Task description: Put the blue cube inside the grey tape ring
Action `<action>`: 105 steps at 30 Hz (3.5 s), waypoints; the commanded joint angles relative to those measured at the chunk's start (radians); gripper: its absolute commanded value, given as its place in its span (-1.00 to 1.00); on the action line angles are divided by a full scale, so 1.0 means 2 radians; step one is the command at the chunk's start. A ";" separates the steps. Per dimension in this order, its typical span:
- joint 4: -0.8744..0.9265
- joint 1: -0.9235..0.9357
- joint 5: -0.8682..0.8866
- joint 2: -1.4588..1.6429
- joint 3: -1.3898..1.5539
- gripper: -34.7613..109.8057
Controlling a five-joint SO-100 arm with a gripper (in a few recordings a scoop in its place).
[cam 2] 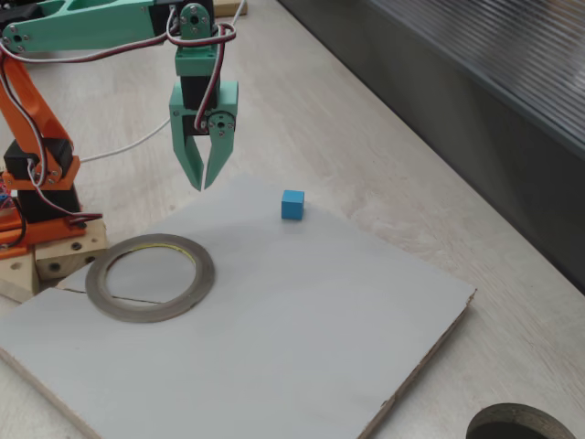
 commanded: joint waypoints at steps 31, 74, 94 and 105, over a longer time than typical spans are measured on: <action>-0.103 -0.011 0.004 0.008 -0.008 -0.46; -0.048 -0.011 0.004 -0.125 -0.141 -0.45; -0.018 -0.011 0.004 -0.130 -0.140 0.54; -0.025 -0.011 0.002 -0.130 -0.140 0.57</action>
